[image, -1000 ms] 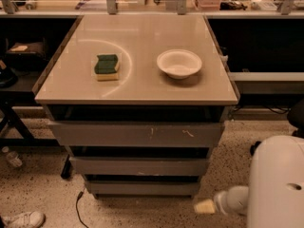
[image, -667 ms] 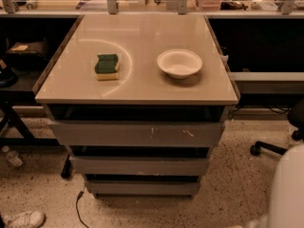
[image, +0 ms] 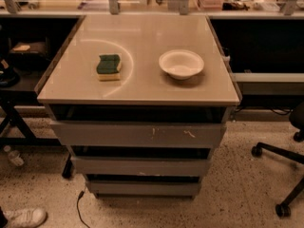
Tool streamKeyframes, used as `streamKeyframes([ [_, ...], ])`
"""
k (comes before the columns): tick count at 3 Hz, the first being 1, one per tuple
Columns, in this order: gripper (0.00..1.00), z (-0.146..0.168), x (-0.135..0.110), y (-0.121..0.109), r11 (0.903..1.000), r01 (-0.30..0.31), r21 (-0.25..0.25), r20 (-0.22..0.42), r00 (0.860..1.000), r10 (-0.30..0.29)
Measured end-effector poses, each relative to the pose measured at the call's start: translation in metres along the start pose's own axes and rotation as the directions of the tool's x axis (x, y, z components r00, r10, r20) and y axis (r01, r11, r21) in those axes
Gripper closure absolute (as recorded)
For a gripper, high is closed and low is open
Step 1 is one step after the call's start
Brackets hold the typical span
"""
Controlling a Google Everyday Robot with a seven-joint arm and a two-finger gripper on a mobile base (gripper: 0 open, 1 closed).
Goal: Close bottom drawer
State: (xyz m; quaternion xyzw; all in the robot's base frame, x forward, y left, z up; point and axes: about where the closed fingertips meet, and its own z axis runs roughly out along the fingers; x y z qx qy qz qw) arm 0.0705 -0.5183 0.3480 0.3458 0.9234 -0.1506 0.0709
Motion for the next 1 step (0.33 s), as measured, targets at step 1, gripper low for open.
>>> streamKeyframes([
  [1, 0.00, -0.0147, 0.0589, -0.0285, 0.9989, -0.025, 0.038, -0.085, 0.996, 0.029],
])
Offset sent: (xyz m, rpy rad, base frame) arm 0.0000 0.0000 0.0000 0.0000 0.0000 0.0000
